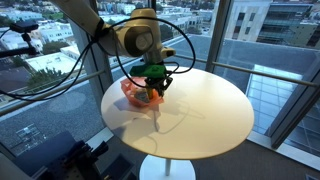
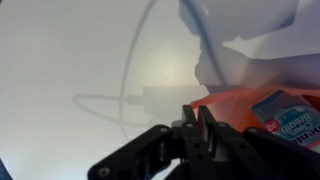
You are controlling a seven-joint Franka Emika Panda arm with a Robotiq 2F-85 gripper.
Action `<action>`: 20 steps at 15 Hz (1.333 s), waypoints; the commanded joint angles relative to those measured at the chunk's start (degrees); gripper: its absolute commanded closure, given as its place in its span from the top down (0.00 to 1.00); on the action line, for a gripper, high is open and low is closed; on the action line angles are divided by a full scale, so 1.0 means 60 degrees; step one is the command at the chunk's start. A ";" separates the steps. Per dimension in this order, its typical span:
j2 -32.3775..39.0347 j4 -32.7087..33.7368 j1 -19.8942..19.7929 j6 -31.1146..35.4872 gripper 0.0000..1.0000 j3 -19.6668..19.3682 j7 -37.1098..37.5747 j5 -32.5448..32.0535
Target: Place the blue and white item in the plastic
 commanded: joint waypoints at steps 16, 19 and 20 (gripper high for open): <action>-0.2922 -0.0746 0.0083 -0.2963 1.00 -0.0145 -0.1881 0.2115; -0.3423 -0.0584 0.0074 -0.3957 1.00 -0.0250 -0.1635 0.2090; -0.3575 -0.0527 0.0068 -0.4236 1.00 -0.0288 -0.1514 0.2098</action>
